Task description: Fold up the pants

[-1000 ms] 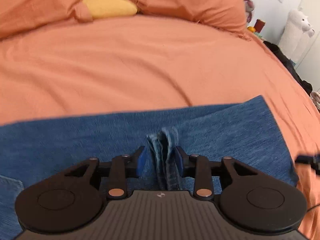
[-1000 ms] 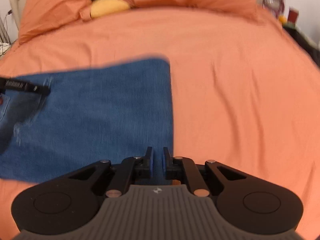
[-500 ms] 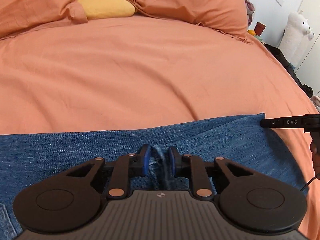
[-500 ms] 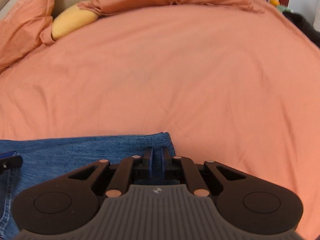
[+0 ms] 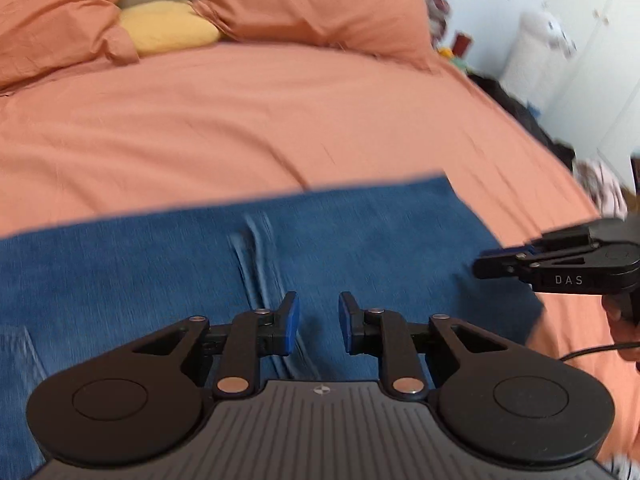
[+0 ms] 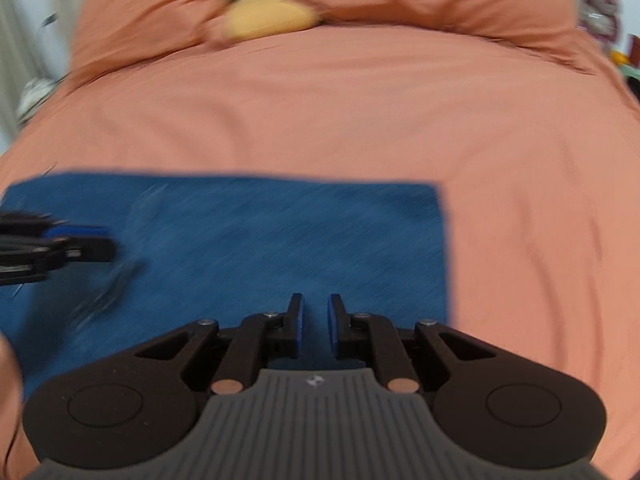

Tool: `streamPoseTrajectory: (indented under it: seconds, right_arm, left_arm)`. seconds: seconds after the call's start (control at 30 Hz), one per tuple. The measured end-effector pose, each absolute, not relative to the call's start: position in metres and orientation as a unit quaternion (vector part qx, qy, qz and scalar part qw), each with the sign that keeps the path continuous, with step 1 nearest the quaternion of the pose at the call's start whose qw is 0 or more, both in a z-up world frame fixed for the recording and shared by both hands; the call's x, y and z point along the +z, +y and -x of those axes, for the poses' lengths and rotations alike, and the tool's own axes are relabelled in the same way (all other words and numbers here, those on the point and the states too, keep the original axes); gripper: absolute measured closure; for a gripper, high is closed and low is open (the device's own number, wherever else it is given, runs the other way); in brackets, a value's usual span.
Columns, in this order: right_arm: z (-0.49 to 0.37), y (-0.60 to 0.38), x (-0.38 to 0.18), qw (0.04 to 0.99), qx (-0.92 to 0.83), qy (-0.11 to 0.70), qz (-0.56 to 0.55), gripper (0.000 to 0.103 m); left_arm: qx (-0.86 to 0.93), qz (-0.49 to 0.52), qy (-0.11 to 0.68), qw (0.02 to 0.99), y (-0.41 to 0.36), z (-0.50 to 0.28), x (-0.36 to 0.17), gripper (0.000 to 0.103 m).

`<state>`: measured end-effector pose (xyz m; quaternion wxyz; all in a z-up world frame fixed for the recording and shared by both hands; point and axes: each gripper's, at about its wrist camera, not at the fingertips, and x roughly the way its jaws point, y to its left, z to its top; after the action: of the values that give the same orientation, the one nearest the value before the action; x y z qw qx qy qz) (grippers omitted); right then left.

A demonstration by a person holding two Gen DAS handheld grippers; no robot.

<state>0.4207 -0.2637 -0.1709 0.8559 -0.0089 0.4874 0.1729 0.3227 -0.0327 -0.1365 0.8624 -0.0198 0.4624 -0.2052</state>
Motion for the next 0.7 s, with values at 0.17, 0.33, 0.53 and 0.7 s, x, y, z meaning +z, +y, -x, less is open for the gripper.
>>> streamPoseTrajectory:
  seconds: [0.17,0.33,0.53,0.7]
  right_arm:
    - [-0.376,-0.224,-0.179,0.842,0.198,0.499,0.051,0.091]
    - [-0.364,-0.209,-0.202,0.836,0.173,0.517,0.055,0.091]
    - [-0.364,-0.193,-0.179,0.836,0.169,0.516,0.081,0.089]
    - [-0.35,-0.162,-0.155,0.83,0.223,0.493,0.137,0.079]
  left_arm:
    - [-0.188,-0.005,0.506,0.842,-0.039,-0.299,-0.154,0.085]
    - [-0.153,0.062,0.533,0.83,-0.026,-0.301,-0.165,0.075]
    - [-0.134,0.071,0.514,0.844,-0.013,-0.274,-0.131,0.064]
    - [-0.088,0.069,0.495,0.862,0.028,-0.245,-0.107,0.047]
